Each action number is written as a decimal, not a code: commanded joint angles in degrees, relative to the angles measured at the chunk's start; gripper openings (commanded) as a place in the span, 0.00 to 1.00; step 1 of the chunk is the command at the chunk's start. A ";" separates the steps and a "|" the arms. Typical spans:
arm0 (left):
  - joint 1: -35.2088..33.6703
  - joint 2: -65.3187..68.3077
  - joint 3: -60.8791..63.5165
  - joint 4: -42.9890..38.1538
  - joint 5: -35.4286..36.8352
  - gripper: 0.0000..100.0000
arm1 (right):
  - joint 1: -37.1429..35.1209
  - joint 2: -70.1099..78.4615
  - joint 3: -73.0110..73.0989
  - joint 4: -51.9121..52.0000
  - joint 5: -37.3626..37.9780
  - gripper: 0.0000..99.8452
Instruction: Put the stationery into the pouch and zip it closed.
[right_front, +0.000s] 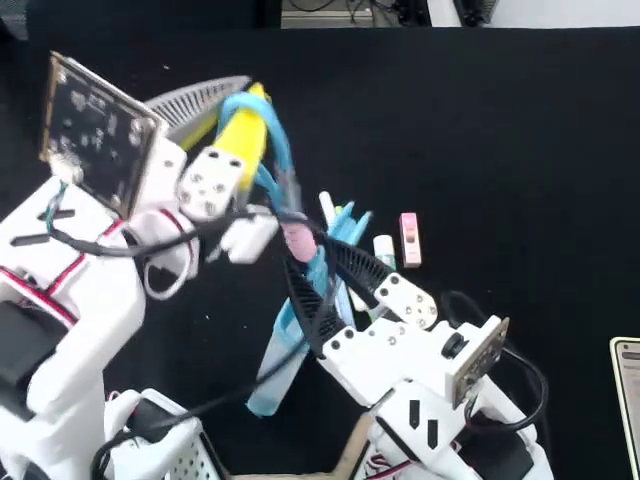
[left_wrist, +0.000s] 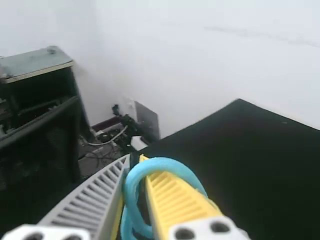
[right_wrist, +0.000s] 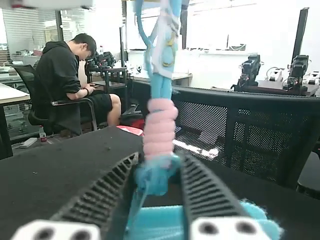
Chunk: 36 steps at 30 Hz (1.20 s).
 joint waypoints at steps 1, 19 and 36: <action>-6.46 -0.97 2.15 -4.48 -0.53 0.03 | 0.88 -0.48 -2.24 -0.26 0.79 0.06; -7.96 -1.41 4.18 -9.58 -0.53 0.03 | 0.70 -0.48 -1.98 0.26 0.44 0.20; -8.04 -1.05 4.26 -13.19 -4.92 0.03 | 0.62 0.04 -4.09 1.32 0.70 0.15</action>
